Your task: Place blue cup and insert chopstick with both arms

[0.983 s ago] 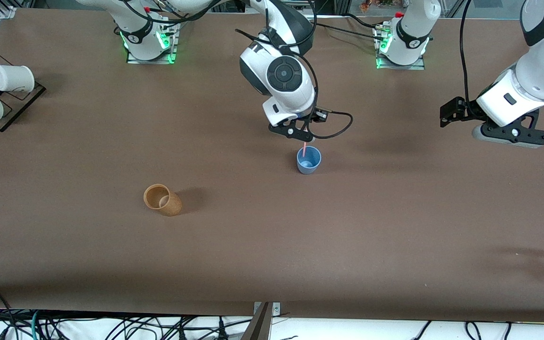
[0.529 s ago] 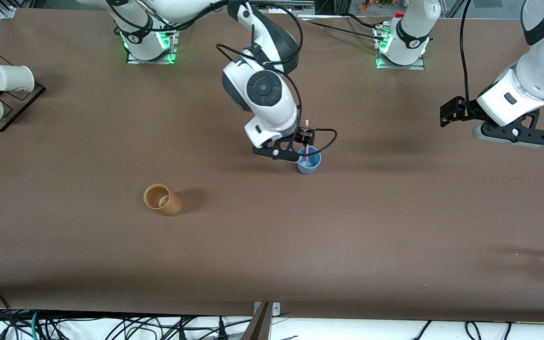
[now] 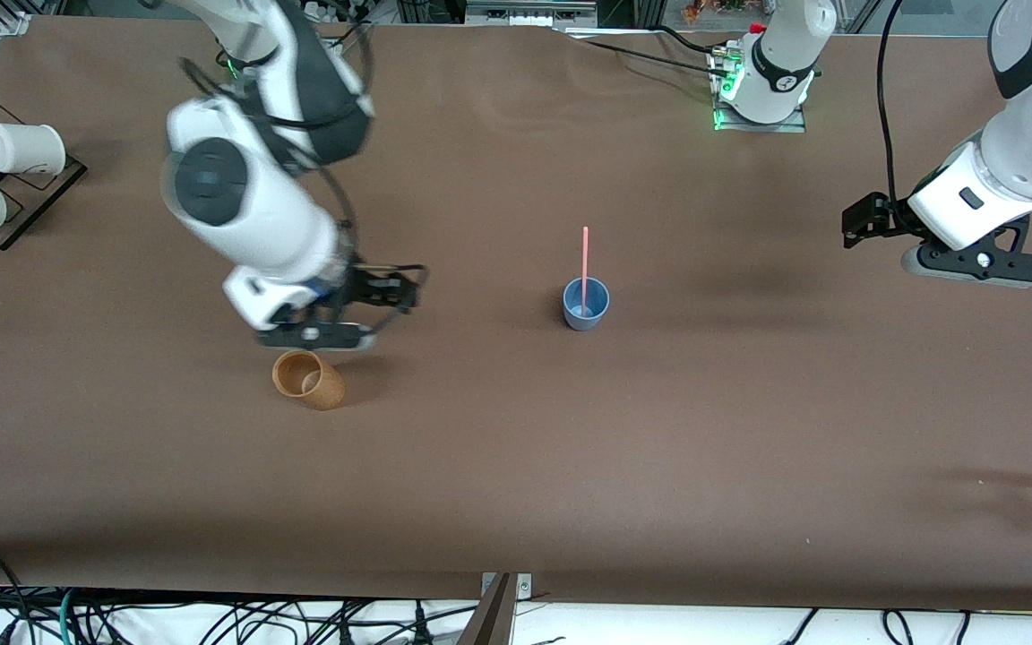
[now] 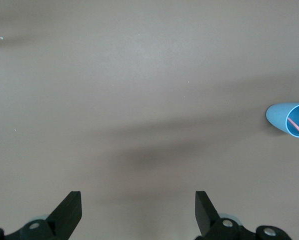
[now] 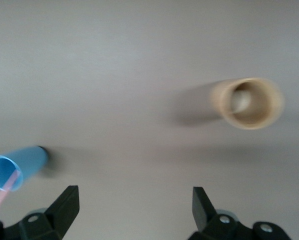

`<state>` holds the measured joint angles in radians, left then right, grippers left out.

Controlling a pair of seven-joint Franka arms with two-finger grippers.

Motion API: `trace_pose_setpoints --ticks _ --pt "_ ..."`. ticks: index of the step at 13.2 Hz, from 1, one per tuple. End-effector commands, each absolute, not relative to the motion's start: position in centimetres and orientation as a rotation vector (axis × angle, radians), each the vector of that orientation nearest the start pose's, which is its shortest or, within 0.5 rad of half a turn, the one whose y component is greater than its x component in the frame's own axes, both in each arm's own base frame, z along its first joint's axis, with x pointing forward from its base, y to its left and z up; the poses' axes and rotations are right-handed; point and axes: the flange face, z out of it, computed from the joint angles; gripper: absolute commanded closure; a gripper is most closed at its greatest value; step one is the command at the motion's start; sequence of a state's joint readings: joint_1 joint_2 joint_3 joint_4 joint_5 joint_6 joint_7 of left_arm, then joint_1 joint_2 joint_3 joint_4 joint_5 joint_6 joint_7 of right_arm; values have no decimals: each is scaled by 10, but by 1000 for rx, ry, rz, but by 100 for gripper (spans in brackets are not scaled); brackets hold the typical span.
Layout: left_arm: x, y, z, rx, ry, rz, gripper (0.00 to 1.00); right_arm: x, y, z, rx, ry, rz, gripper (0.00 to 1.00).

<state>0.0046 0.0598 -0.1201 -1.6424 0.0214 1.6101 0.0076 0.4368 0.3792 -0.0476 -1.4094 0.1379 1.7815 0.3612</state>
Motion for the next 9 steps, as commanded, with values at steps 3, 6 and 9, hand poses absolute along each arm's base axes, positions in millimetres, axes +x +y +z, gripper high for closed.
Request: trace_pose_setpoints --ticks 3,6,9 --pt "577 -62 564 -3093 188 140 0 558 140 567 -3113 -194 98 0" --pt "577 -63 563 -3092 181 142 0 529 106 597 -3106 -243 50 0" --pt "577 -65 563 -3090 190 140 0 528 101 607 -3150 -270 43 0"
